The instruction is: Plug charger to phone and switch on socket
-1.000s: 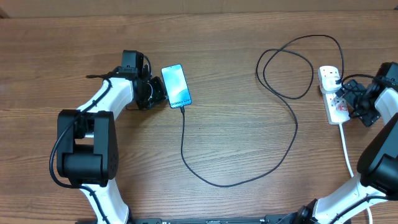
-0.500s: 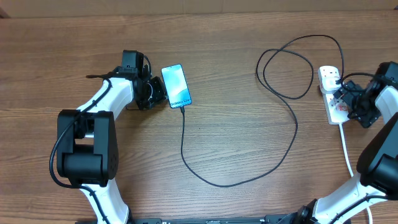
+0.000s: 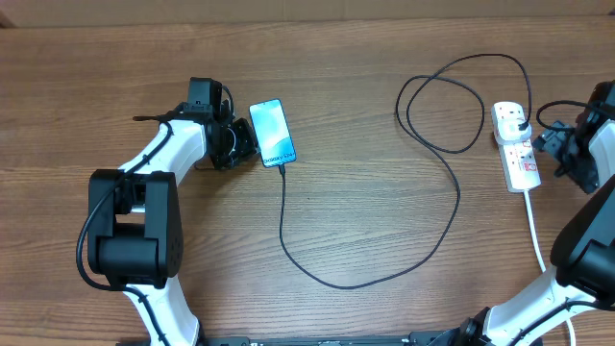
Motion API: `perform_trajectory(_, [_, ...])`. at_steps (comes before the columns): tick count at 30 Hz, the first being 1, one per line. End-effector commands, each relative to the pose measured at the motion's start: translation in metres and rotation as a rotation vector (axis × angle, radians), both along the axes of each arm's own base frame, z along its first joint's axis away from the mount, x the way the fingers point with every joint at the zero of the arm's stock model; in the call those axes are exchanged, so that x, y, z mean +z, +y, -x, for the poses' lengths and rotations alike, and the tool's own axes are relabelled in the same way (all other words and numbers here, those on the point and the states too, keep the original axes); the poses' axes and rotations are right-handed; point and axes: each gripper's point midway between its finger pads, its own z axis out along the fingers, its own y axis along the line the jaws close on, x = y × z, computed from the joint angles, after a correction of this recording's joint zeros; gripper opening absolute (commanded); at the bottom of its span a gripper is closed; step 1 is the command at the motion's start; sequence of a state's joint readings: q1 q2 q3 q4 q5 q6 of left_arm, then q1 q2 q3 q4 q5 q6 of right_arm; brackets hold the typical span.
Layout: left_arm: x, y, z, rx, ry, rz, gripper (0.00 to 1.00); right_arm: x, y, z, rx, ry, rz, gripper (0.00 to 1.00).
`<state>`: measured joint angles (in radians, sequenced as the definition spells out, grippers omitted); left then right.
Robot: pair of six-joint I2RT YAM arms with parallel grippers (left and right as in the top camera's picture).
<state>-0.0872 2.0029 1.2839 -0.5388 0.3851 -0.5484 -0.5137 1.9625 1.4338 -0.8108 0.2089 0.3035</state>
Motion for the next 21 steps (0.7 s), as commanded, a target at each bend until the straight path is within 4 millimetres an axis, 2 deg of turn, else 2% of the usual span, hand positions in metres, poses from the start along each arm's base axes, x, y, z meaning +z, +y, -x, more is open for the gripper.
perform_trajectory(1, [0.008,0.0,-0.003,-0.001,-0.019,0.008,0.23,-0.006,0.003,-0.007,0.002,-0.035,-0.026,1.0])
perform_trajectory(16, [0.008,0.0,-0.003,-0.001,-0.02,0.008,0.24,-0.042,0.01,-0.011,0.02,-0.005,-0.091,1.0])
perform_trajectory(21, [0.008,0.0,-0.003,-0.001,-0.02,0.008,0.24,-0.047,0.029,-0.025,0.107,-0.062,-0.191,1.0])
